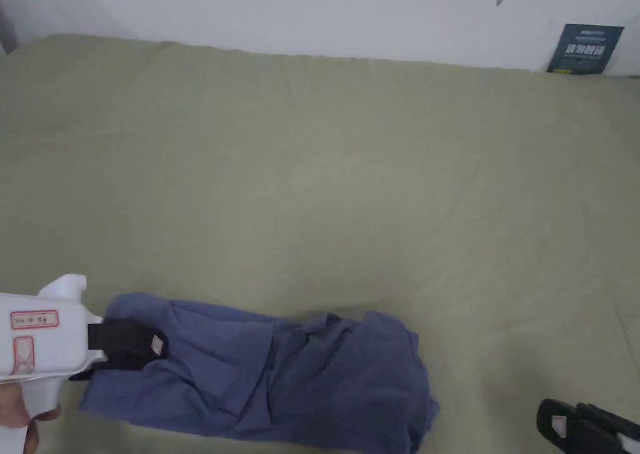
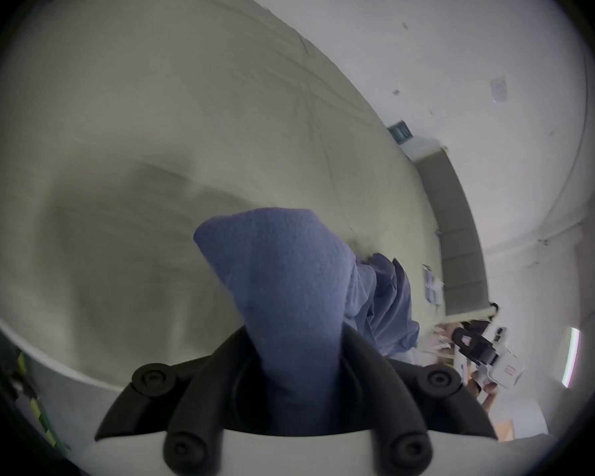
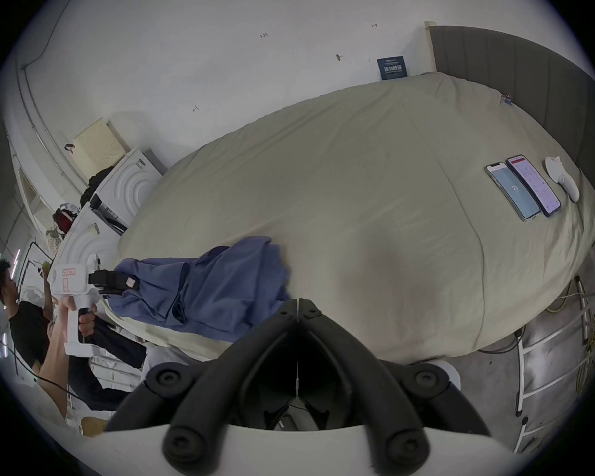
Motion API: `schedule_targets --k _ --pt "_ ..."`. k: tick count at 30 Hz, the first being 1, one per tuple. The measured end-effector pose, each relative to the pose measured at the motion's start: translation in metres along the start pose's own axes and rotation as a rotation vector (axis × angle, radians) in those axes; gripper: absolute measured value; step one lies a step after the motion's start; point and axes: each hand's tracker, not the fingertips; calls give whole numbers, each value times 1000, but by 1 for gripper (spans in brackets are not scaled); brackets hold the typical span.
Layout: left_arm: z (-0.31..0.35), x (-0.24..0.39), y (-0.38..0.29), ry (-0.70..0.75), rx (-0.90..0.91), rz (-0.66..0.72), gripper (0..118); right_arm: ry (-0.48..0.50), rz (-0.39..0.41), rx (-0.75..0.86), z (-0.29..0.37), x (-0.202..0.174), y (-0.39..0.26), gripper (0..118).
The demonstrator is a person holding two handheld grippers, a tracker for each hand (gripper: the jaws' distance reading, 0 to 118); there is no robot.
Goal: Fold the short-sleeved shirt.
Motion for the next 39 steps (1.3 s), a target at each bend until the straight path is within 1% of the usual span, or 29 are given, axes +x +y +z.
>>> schedule_targets --k 3,4,7,10,13,15,17,19,20,22,23,24,26,27,29,31,34,35,36,38,39 --pt "4 31 4 63 -12 -74 11 11 3 2 2 1 -1 1" --pt "4 47 2 90 -27 -81 11 12 2 3 3 2 -1 1" --pt "5 91 0 103 -30 -174 11 18 -8 2 5 7 -4 1" --pt "-3 121 4 169 -48 -254 11 23 -12 7 10 9 -7 1" --pt "-12 170 -14 207 -69 -353 11 25 -26 16 13 15 -10 1" --pt "-25 194 -23 222 -79 -411 11 31 -33 17 14 20 -12 1" --pt "-46 214 -34 233 -112 -446 11 29 -45 20 15 25 -13 1" --pt "-69 231 -44 226 -119 -454 11 25 -57 19 16 30 -15 1" --pt "-84 241 -51 234 -125 -484 12 21 -65 21 16 33 -16 1" --pt "-115 255 -65 292 -128 -544 13 15 -78 20 20 35 -17 1" --pt "-132 260 -72 307 -150 -578 20 10 -87 19 21 37 -18 1" --pt "-147 263 -76 300 -157 -569 40 6 -93 19 23 39 -19 1" --pt "-173 260 -80 229 -196 -508 118 -9 -111 20 26 45 -22 1" --pt "-184 258 -80 210 -242 -483 116 -11 -114 20 27 47 -23 1" --pt "-179 258 -84 227 -209 -476 116 -24 -121 21 32 51 -24 1" --pt "-165 250 -78 177 -188 -450 116 -28 -128 28 36 54 -25 1" --pt "-107 244 -63 49 -170 -345 114 -21 -147 34 37 55 -22 1" --pt "-87 236 -57 4 -141 -320 107 -21 -149 34 36 54 -21 1" --pt "-82 224 -51 -33 -109 -293 90 -22 -148 35 35 53 -20 1" --pt "-52 203 -43 -116 -35 -250 0 -17 -139 33 32 49 -19 1" --pt "-46 194 -41 -149 -25 -266 0 -10 -134 28 30 48 -19 1"
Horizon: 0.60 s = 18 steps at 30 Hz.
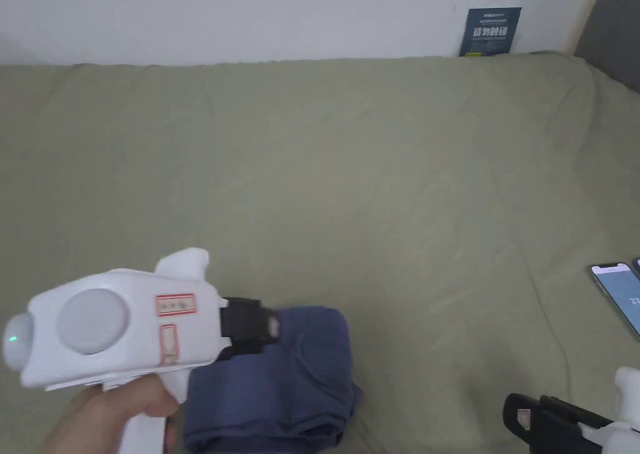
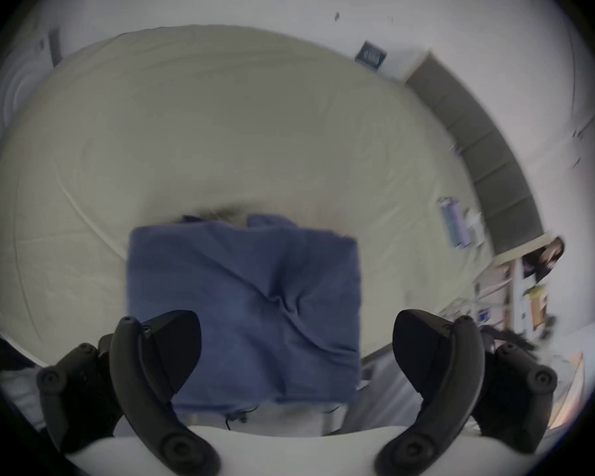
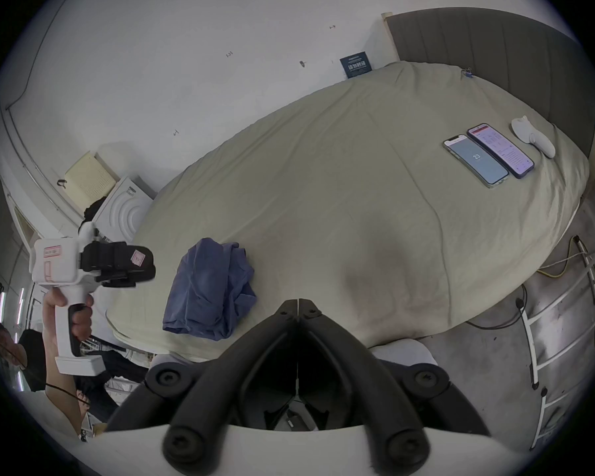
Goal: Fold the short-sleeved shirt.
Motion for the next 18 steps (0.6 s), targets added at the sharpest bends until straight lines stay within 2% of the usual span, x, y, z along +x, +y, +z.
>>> schedule_targets --k 2,3,4,8,10,16,18 --pt "0 -19 -3 -49 25 76 0 12 9 -11 -3 -4 -1 1" --pt "-5 -25 -4 -93 -16 66 0 18 13 -16 -5 -5 -2 1" --pt "-11 -30 -8 -127 -26 117 0 20 15 -21 -6 -7 -3 1" --pt "-61 -32 -13 -206 -60 125 0 22 22 -36 -7 -25 -9 1" --pt "-93 -34 -11 -259 -107 132 0 21 26 -43 -5 -18 -8 1" --pt "-171 -29 -37 -237 -240 108 0 -5 19 -80 -11 -12 -9 1" --pt "-178 -44 -38 -295 -239 129 0 -1 14 -92 -14 -12 -9 1"
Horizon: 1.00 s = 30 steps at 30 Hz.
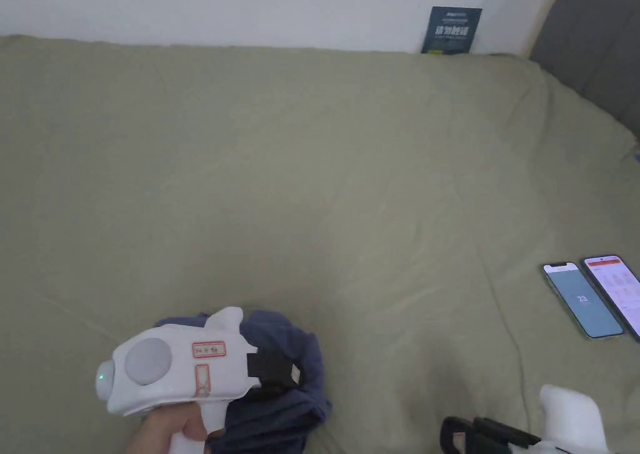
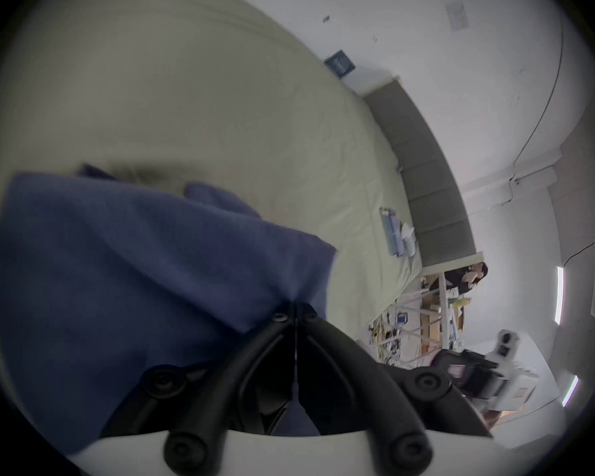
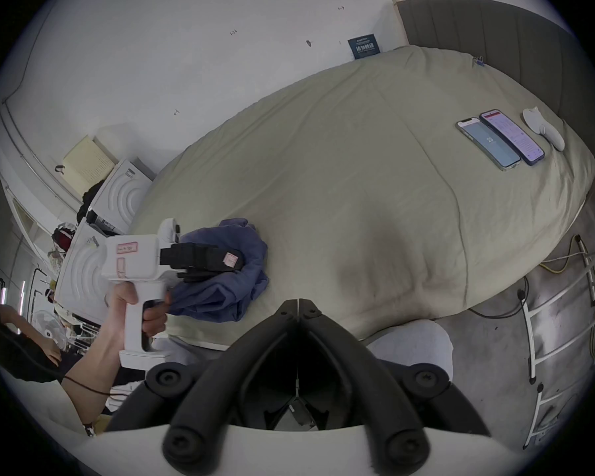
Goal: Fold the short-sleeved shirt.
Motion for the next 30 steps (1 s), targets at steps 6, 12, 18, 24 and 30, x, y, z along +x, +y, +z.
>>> schedule_targets --k 6,12,18,24,30 --pt "53 11 6 54 36 -97 0 76 -17 -26 -21 -15 12 1" --pt "158 13 -4 170 157 -113 0 314 26 -50 -83 -54 52 1" --pt "207 -27 -8 328 227 -56 0 593 -65 -260 -195 -62 48 1" --pt "196 -66 -4 243 177 44 0 812 -407 -363 -251 -8 14 1" --pt "173 -64 6 58 79 -17 118 789 -370 -385 -247 -12 22 1"
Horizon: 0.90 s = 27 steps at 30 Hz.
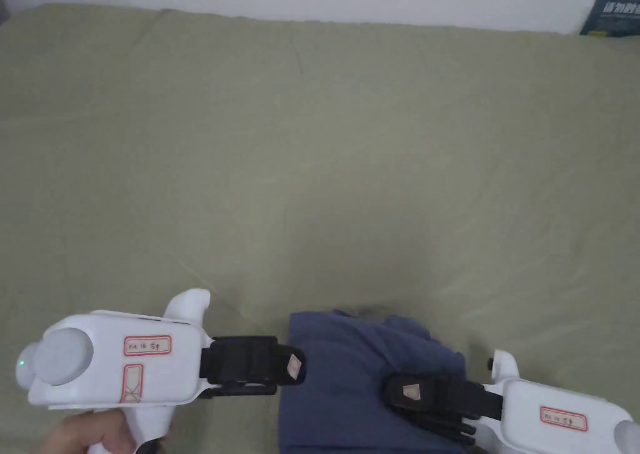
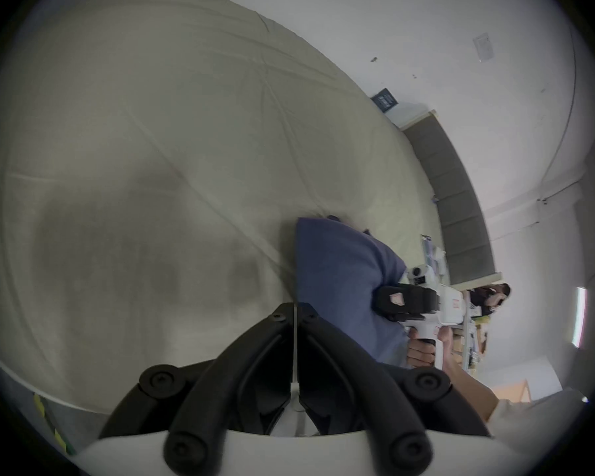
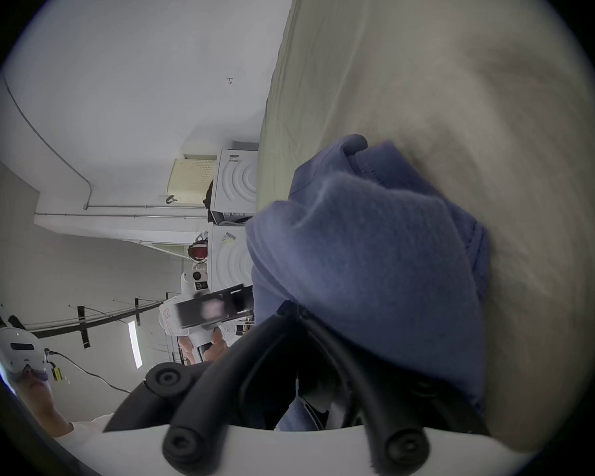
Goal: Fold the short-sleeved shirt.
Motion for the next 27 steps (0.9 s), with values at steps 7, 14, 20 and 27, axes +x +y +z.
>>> schedule_targets --k 7,14,20,27 --pt "-55 -4 3 -135 -79 19 113 19 -23 4 1 5 0 1" --pt "-76 -39 2 -125 -3 66 32 59 -57 17 2 11 -1 1" --pt "-72 -37 1 -207 -34 89 30 23 -40 20 0 -2 -4 1" --pt "-29 -33 16 -187 -25 69 29 -137 139 49 18 -49 -7 1"
